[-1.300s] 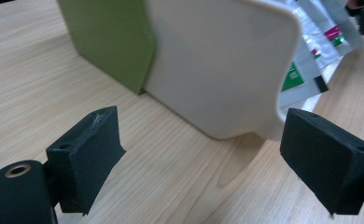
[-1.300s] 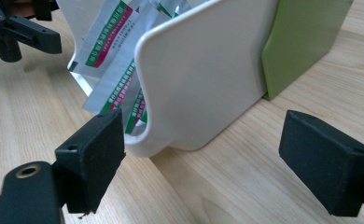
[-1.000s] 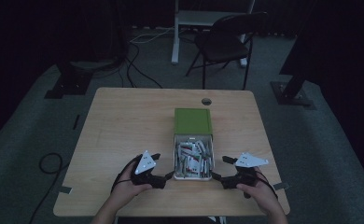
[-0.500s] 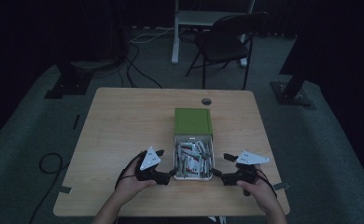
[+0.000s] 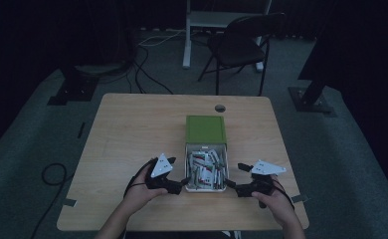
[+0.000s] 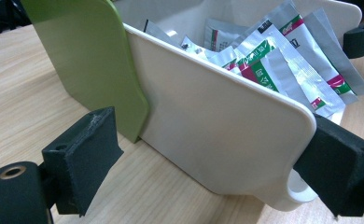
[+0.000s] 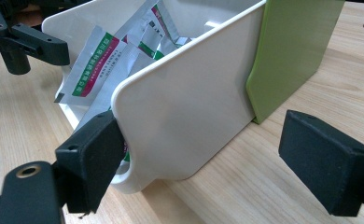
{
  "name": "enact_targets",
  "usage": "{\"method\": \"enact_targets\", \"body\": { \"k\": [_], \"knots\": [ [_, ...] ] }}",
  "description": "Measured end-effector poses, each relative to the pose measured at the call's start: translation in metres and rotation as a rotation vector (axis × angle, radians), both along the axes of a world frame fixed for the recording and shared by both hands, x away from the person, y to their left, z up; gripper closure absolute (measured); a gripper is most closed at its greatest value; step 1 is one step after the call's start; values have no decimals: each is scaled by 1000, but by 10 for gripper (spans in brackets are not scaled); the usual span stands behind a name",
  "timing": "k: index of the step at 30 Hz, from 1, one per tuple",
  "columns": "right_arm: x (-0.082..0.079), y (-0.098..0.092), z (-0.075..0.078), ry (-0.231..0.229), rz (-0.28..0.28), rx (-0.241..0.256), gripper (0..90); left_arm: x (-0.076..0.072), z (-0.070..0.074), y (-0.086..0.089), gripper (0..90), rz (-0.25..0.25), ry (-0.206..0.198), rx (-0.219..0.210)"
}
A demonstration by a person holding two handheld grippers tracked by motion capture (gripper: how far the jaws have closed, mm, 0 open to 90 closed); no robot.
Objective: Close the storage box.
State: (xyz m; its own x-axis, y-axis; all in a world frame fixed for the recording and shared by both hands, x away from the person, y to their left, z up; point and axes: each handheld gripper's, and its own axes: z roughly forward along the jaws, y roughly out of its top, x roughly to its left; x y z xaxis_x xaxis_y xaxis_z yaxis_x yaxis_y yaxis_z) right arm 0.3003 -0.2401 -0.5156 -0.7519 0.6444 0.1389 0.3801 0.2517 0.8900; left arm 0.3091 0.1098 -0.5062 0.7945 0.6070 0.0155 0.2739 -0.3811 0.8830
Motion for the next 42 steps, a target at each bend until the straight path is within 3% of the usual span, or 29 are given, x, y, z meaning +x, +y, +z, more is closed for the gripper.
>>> {"method": "enact_targets", "body": {
  "k": [10, 21, 42],
  "knots": [
    [5, 1, 0, 7, -10, 0, 141, 7, -1, 0, 115, 3, 14, -17],
    [9, 2, -1, 6, -22, 11, 141, 10, -1, 0, 115, 17, -1, -24],
    [14, 6, 2, -6, -39, -13, 141, 18, 0, 0, 116, 35, -7, -20]
  ]
}}
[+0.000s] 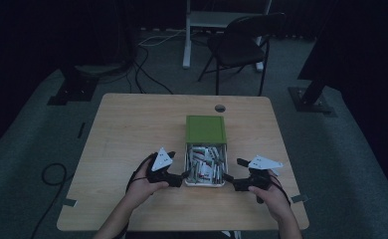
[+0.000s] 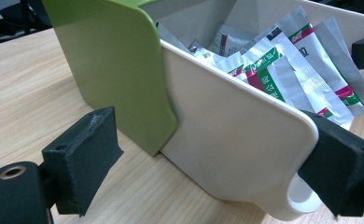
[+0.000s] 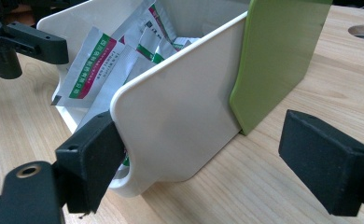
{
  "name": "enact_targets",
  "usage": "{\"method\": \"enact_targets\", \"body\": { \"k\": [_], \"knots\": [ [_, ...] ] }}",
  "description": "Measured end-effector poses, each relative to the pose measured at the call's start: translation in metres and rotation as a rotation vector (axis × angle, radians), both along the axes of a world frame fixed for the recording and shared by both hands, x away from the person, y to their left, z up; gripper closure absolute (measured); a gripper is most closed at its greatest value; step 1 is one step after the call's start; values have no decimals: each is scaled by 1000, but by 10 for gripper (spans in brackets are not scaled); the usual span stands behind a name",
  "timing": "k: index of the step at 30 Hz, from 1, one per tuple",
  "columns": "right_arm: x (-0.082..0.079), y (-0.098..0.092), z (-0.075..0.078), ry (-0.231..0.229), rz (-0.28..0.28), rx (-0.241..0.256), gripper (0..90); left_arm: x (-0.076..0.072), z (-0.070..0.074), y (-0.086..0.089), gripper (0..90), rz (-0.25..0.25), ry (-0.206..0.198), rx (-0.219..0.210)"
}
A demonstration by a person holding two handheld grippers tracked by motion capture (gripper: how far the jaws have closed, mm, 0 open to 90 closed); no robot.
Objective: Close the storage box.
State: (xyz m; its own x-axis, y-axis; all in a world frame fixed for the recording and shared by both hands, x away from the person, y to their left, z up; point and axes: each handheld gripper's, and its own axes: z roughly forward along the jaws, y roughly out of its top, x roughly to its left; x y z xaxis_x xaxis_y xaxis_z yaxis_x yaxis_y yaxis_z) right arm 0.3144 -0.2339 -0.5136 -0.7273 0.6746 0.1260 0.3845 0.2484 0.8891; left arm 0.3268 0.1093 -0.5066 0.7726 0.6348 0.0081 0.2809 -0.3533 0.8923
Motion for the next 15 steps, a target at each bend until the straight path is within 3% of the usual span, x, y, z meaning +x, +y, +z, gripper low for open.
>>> {"method": "enact_targets", "body": {
  "k": [8, 15],
  "knots": [
    [2, 0, 0, 5, -13, 9, 141, 2, -2, 0, 116, 10, 9, -20],
    [3, 1, 2, 1, -22, 13, 141, 4, 0, -2, 115, 8, 4, -13]
  ]
}}
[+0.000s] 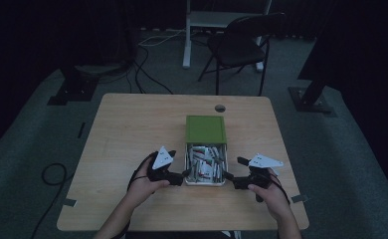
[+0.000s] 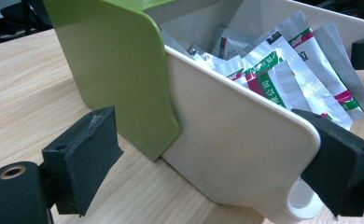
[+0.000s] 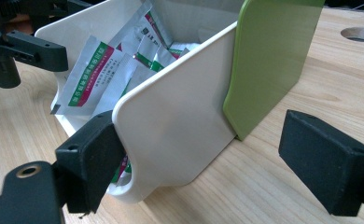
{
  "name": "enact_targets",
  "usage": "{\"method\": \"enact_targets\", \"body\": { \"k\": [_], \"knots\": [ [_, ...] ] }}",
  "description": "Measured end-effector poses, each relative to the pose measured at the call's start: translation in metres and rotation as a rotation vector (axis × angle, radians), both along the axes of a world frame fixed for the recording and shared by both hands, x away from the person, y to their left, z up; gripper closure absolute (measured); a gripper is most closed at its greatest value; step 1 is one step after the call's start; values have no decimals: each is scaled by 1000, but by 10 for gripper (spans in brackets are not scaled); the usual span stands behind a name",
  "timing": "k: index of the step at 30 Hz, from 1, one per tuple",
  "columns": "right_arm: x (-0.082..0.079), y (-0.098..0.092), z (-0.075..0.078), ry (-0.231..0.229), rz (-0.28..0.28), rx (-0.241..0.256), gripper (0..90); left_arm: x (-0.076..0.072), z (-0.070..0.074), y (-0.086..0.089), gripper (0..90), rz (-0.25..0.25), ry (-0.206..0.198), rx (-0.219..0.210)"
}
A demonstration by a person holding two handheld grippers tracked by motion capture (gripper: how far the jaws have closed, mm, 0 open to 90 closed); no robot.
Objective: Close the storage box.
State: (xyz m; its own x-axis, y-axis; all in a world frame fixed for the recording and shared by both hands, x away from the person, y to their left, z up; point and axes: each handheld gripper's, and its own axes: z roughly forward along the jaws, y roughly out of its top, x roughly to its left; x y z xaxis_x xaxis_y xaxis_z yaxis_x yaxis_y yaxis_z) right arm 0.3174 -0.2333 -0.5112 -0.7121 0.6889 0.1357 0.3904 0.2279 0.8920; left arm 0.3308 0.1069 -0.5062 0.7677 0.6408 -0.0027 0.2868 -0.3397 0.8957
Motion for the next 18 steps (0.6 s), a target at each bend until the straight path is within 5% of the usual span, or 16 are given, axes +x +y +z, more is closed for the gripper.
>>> {"method": "enact_targets", "body": {
  "k": [18],
  "knots": [
    [7, 0, 3, -10, -37, -23, 141, 6, 1, -5, 115, 6, -3, 9]
  ]
}}
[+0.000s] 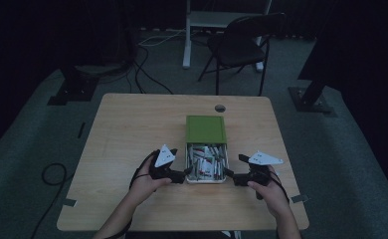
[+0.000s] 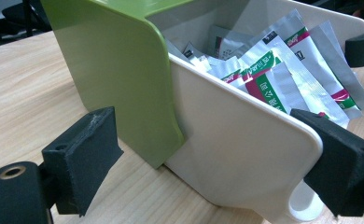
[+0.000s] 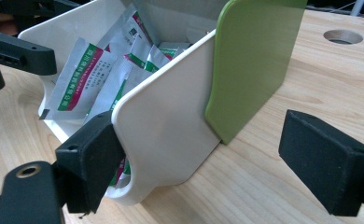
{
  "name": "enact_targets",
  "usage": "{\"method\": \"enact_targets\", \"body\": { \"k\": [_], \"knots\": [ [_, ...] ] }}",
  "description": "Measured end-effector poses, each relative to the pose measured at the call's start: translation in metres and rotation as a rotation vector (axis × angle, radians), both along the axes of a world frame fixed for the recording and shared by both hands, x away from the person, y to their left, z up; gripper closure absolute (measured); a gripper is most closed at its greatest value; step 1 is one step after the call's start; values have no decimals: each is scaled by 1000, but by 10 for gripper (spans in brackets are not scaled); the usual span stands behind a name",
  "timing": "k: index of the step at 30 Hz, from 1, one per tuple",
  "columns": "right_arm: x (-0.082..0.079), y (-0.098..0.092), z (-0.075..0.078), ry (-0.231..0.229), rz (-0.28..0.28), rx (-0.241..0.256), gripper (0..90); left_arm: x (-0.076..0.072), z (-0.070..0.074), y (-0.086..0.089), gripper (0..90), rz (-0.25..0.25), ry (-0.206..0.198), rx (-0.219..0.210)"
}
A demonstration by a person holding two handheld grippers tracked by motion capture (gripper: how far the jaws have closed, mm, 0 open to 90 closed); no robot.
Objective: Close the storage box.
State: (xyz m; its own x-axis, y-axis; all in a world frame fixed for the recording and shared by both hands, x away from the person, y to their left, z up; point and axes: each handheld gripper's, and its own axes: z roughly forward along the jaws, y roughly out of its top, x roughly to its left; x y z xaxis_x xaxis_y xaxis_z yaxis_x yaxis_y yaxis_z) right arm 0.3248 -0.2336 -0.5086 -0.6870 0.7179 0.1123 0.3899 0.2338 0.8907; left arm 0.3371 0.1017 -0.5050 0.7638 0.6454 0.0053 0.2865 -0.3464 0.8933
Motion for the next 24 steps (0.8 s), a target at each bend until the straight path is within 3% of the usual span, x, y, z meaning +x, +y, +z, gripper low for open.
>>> {"method": "enact_targets", "body": {
  "k": [24],
  "knots": [
    [14, 5, 4, 1, -38, -2, 140, 18, 3, 2, 114, 35, 3, -1]
  ]
}}
